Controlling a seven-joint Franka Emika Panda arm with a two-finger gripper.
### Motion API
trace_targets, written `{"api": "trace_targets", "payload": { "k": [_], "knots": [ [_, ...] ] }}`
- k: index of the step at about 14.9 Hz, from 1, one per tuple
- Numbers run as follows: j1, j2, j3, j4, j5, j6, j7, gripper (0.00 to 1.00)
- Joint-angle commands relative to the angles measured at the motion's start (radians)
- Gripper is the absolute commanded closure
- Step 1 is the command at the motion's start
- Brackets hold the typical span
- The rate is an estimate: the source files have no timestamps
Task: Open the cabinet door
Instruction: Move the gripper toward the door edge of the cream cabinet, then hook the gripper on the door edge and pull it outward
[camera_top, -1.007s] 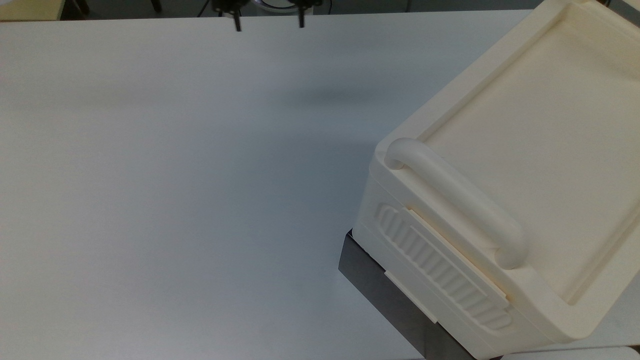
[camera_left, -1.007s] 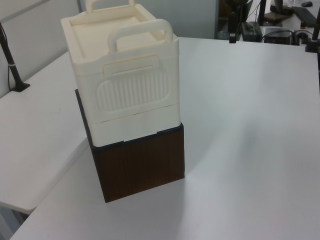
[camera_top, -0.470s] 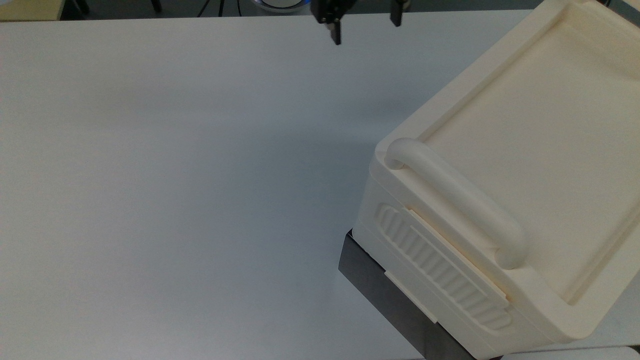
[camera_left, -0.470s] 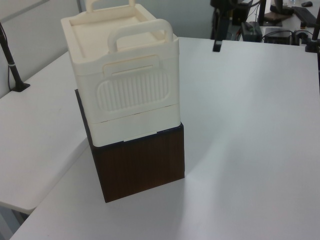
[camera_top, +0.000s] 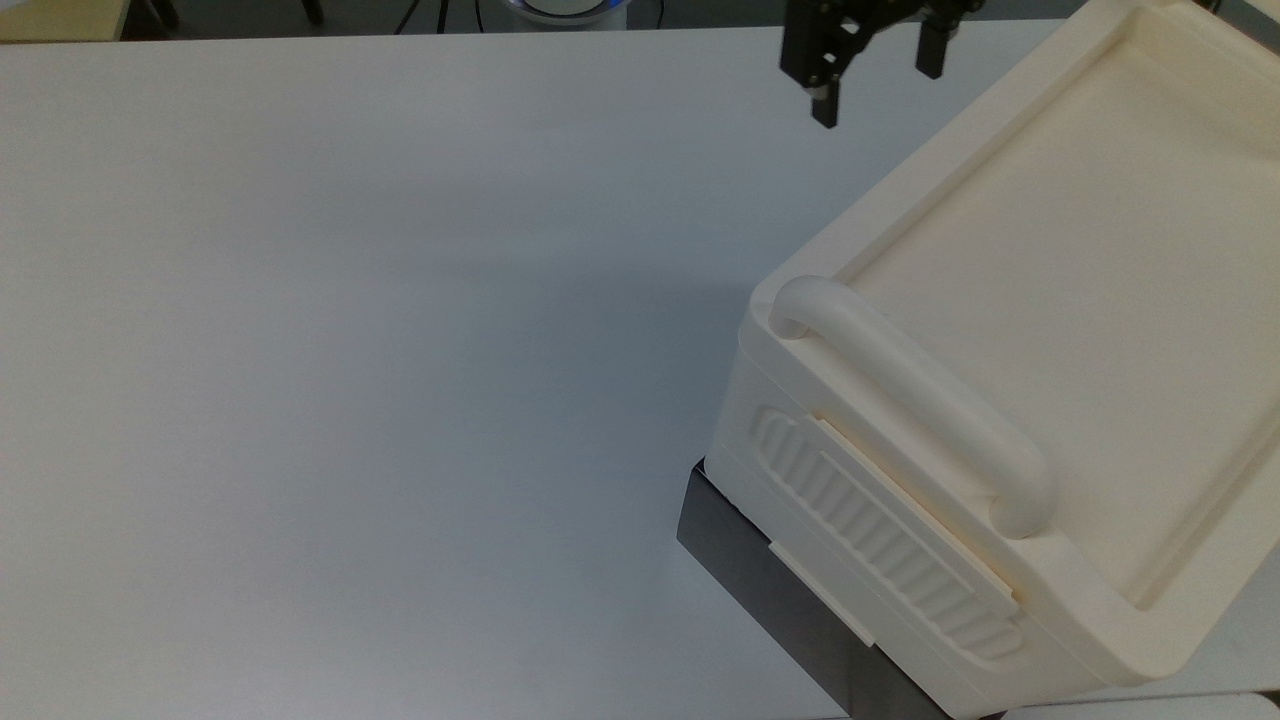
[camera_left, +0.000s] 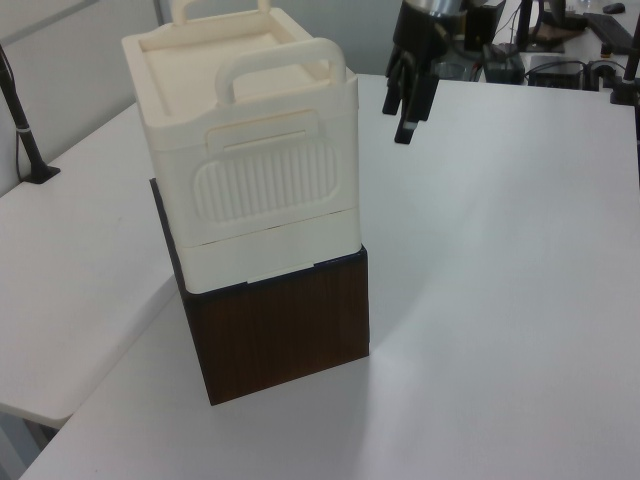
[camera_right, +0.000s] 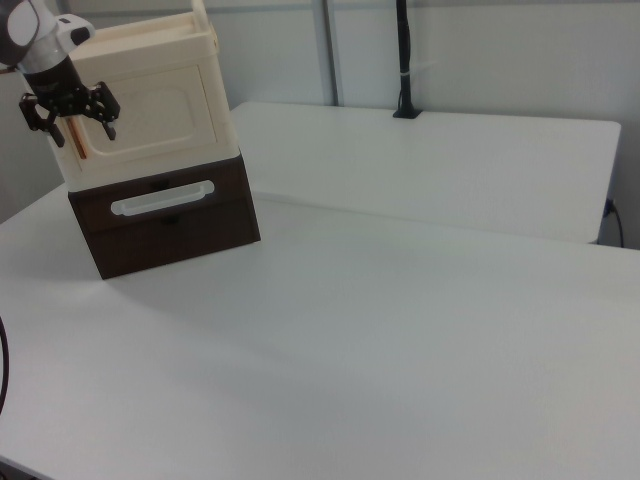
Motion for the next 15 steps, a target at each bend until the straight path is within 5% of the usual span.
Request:
{"api": "trace_targets", "payload": {
  "k": [1,7,13,15],
  "knots": [
    [0.053,0.024,-0.013,0.007,0.026,0.084,-0.038,0.03],
    [0.078,0.035,-0.010,0.020,0.031,0.176,-0.030,0.24],
    [0.078,0.046,-0.007,0.021,0.029,0.198,-0.047,0.61],
    [0.078,0.047,-0.007,0.021,0.029,0.198,-0.049,0.67]
  ]
}}
